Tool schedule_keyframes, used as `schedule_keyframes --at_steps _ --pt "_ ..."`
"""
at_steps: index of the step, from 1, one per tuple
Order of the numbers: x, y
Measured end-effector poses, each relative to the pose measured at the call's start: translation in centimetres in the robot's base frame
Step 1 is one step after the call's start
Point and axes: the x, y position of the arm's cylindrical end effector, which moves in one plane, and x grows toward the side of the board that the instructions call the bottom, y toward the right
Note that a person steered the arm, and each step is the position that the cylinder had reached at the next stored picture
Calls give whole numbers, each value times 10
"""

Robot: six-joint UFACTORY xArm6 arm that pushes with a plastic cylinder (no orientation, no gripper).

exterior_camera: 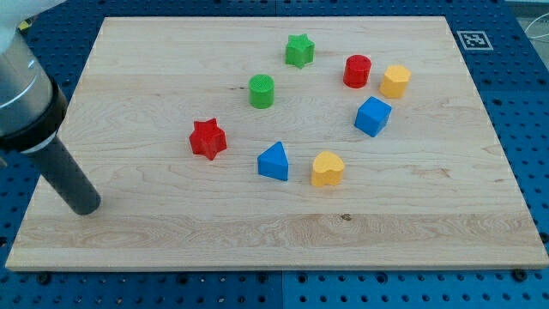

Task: Push the red star closer to the green circle

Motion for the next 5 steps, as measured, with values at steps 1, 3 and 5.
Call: schedule_keyframes --at_steps 1,3,5 --pt "0 0" --pt "-12 2" --pt "-47 31"
